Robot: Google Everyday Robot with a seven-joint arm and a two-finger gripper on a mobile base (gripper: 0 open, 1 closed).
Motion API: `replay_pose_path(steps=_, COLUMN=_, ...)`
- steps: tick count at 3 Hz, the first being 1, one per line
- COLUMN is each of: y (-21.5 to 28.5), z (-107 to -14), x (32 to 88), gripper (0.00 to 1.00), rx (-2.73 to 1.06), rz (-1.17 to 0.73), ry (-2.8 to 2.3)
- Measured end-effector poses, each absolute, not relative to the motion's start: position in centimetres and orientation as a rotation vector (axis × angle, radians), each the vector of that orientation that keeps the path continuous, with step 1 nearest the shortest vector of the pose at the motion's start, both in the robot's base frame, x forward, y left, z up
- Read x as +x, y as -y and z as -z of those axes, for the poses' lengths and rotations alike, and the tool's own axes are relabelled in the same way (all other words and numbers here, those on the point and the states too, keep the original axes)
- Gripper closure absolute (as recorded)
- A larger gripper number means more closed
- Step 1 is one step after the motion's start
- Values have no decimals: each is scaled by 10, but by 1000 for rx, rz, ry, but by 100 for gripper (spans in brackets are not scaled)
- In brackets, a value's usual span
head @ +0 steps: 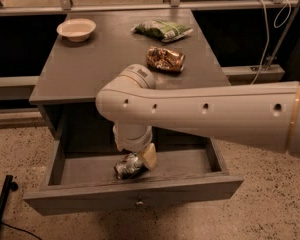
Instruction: Pick 7up can from top drawer and place on counter
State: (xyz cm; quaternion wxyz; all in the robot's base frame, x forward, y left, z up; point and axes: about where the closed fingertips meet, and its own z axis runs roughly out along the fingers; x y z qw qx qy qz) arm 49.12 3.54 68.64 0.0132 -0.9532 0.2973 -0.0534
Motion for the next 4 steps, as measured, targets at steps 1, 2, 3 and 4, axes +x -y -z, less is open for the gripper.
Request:
replay_pose_path(steps=1, y=-38, z=-678, x=509, gripper=25, rx=-2988, rz=165, ry=-922)
replay_pose_path(steps=2, y=-35, z=-663, x=522, gripper=27, rx=-2938, rz=131, ry=-1010)
replay_pose_path(steps=3, y=-33, z=-644, x=522, gripper=27, rx=-2867, rz=86, ry=-1112)
replay_pose_path(steps=4, y=-30, z=-622, x=517, gripper=33, rx=-2801, rz=33, ry=-1199)
